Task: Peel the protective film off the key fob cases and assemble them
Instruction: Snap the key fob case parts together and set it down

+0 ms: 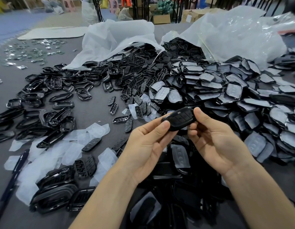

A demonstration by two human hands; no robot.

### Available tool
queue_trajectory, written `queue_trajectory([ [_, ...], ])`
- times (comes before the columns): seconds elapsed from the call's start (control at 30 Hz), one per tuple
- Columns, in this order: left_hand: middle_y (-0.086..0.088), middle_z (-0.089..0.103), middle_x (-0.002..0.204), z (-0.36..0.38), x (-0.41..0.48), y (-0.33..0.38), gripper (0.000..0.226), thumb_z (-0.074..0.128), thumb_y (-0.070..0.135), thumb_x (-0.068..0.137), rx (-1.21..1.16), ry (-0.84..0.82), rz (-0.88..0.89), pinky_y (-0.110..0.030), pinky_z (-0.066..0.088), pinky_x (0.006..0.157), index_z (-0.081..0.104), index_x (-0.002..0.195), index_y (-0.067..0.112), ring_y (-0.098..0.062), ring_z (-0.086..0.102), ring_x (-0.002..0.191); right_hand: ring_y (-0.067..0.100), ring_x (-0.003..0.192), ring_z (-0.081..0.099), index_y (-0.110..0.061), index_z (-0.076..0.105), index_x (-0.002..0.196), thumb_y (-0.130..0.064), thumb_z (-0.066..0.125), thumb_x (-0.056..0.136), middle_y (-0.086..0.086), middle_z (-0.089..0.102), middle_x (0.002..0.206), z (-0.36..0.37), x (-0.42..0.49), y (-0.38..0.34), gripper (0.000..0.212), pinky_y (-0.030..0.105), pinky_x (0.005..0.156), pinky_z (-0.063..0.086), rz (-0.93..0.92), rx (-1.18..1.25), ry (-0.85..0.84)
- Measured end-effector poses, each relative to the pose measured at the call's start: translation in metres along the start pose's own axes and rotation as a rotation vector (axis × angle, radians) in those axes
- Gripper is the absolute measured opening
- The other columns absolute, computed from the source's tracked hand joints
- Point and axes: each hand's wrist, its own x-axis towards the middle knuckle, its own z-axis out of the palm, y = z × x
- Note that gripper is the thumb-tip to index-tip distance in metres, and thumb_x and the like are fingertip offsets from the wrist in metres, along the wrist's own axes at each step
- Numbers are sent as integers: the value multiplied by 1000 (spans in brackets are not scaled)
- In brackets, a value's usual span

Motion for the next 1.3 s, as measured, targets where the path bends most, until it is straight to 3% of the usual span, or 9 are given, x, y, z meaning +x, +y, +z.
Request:
queue_trajectory([
  [0.37, -7, 74, 88, -3, 1, -3, 12, 68, 10, 66, 13, 27, 9, -21, 56, 70, 77, 75, 8, -10, 70, 77, 5, 51, 53, -7, 73, 71, -24, 71, 65, 3, 64, 73, -1, -2, -1, 18, 13, 46, 47, 32, 65, -40],
  [0.53, -5, 73, 87, -1, -1, -5, 9, 69, 11, 72, 93, -24, 122, -23, 56, 77, 73, 66, 17, -12, 70, 82, 4, 44, 49, -7, 70, 68, -25, 67, 69, -2, 57, 58, 0, -2, -1, 18, 12, 38, 41, 64, 86, -109],
  [0.7, 4, 71, 74, 1, -2, -9, 8, 78, 25, 63, 439, 86, 342, -36, 56, 85, 71, 67, 23, -12, 68, 73, 4, 43, 47, -6, 59, 78, -20, 65, 71, -1, 53, 58, 1, 1, 2, 17, 11, 39, 42, 116, 196, -58],
  [0.83, 11, 74, 77, 5, -7, -9, 12, 74, 9, 73, 650, 22, 532, -13, 51, 71, 65, 73, 17, -1, 69, 76, 5, 51, 44, -11, 51, 90, -15, 61, 72, -1, 51, 59, 0, 5, 2, 21, 11, 44, 43, 162, 267, -71],
  [0.93, 11, 75, 94, 7, -11, -14, 13, 70, 8, 78, 892, -38, 680, -14, 51, 82, 65, 80, 19, -4, 69, 94, 10, 61, 48, -11, 54, 85, -20, 63, 69, 3, 56, 68, -3, 4, -4, 20, 18, 61, 45, 133, 251, -75],
  [1.03, 16, 71, 102, 9, -11, -16, 3, 70, 16, 81, 1252, -54, 933, -17, 48, 91, 69, 83, 15, 0, 66, 97, 13, 62, 57, -10, 60, 87, -31, 65, 68, 6, 65, 74, -5, 0, -8, 29, 21, 63, 49, 65, 110, -148],
  [1.1, 14, 68, 104, 8, -10, -17, 13, 62, 19, 84, 1460, -96, 1074, -28, 44, 98, 71, 82, 9, -1, 66, 94, 14, 63, 61, -10, 63, 87, -19, 66, 76, 8, 71, 79, -8, 1, -5, 15, 21, 59, 52, -77, -89, -159],
  [1.17, 10, 71, 103, 6, -9, -17, 18, 59, 20, 87, 1624, -130, 1153, -34, 40, 101, 73, 81, 9, -4, 67, 91, 13, 68, 65, -10, 64, 89, 3, 59, 86, 8, 74, 85, -10, 4, -3, 13, 21, 62, 52, -228, -321, -128],
  [1.3, 7, 75, 95, 7, -6, -22, 12, 63, 16, 85, 1885, -222, 1175, -38, 37, 100, 73, 78, 13, -9, 71, 86, 13, 66, 63, -15, 65, 82, 7, 55, 88, 11, 74, 88, -21, 12, -7, 25, 24, 66, 49, -316, -804, -104],
])
